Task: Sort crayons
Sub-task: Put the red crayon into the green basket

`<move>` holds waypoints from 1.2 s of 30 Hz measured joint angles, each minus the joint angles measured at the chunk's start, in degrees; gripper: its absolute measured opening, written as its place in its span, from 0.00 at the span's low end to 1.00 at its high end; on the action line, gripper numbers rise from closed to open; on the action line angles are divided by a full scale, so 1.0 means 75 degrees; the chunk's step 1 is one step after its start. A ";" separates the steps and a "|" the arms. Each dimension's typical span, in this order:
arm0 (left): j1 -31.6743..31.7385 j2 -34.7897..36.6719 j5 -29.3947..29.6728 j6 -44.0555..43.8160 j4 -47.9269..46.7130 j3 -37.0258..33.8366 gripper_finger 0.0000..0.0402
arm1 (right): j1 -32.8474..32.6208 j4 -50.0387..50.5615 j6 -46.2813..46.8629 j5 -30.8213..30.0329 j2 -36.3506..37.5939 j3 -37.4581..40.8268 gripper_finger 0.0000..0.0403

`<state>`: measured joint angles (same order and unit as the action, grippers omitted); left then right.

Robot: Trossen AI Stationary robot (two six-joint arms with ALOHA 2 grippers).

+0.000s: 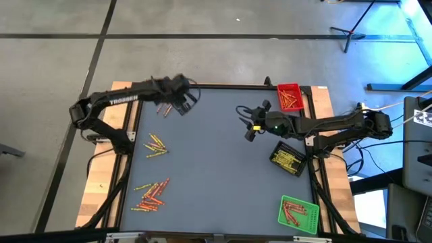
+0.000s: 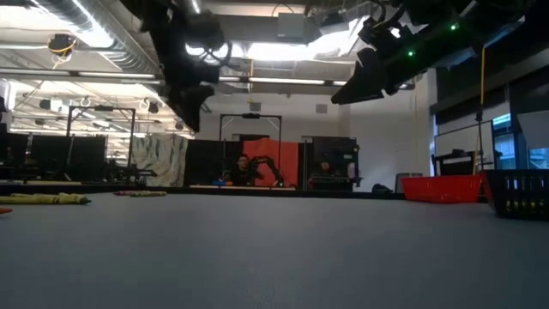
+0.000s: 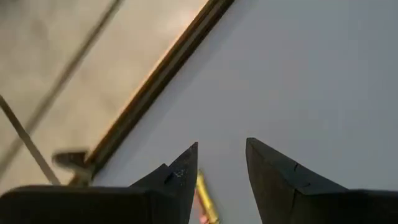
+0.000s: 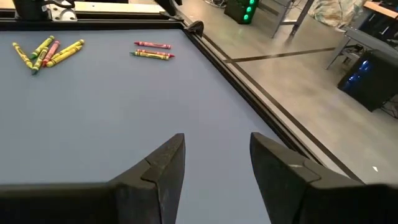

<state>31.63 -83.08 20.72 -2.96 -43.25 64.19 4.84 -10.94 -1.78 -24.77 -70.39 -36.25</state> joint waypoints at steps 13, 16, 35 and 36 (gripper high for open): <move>0.2669 -0.1732 -0.1161 -0.0136 -0.1613 0.0328 0.30 | 0.0000 0.0047 -0.0002 0.0188 0.0000 0.0000 0.45; 0.2936 -0.2131 -0.1276 0.0019 -0.1603 0.0328 0.30 | 0.0000 0.0059 -0.0004 0.0400 0.0000 0.0000 0.45; 0.3692 -0.3178 -0.1762 0.0219 -0.1504 0.0328 0.30 | 0.0000 0.0056 -0.0029 0.0460 0.0000 -0.0002 0.45; 0.3720 -0.3178 -0.1896 0.0237 -0.1456 0.0328 0.30 | 0.0000 0.0056 -0.0029 0.0459 0.0000 -0.0003 0.45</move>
<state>59.53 -106.91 6.50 -1.18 -54.17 66.65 4.84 -10.52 -2.00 -21.33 -70.39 -36.27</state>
